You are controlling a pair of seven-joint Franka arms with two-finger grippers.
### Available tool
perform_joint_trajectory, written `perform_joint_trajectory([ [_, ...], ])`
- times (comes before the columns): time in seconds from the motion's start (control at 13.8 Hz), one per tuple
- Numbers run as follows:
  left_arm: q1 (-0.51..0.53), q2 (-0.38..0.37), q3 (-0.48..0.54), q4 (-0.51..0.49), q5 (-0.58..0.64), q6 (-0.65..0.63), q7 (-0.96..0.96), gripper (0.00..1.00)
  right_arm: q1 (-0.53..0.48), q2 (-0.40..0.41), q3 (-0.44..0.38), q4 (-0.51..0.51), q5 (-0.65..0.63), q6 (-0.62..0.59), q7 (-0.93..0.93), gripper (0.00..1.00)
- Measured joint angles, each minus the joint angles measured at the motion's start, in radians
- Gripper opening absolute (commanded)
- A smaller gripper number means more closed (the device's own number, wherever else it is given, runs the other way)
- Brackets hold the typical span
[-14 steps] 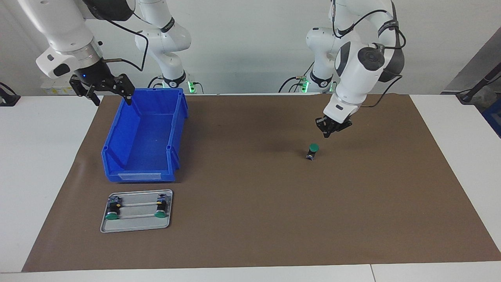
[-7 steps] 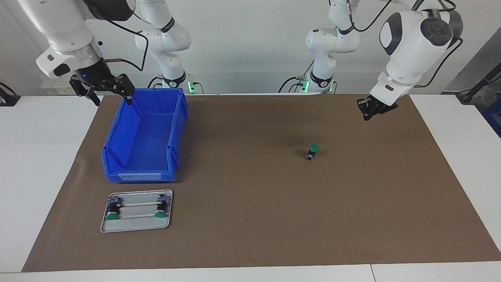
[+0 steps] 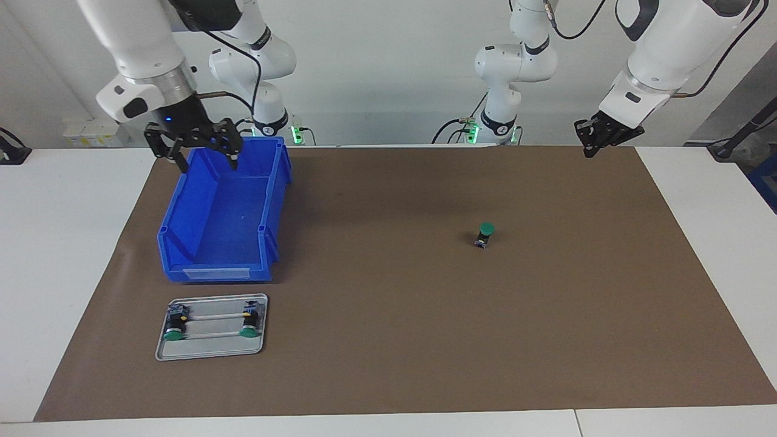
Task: Place and press button with both arms
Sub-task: 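Withdraw the left gripper while the right gripper reaches the button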
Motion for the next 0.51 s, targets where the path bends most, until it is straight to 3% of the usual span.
perform_joint_trajectory([
  [0.07, 0.0, 0.013, -0.003, 0.013, -0.005, 0.018, 0.001, 1.0, 0.057, 0.012, 0.002, -0.001, 0.003, 0.028, 0.076, 1.0],
  [0.29, 0.0, 0.032, -0.005, 0.016, -0.048, 0.125, 0.001, 1.0, 0.221, 0.08, 0.009, -0.003, 0.011, 0.152, 0.317, 1.0],
  [0.51, 0.001, 0.036, 0.0, -0.01, -0.055, 0.185, 0.001, 1.0, 0.394, 0.224, 0.013, 0.007, 0.011, 0.311, 0.554, 1.0],
])
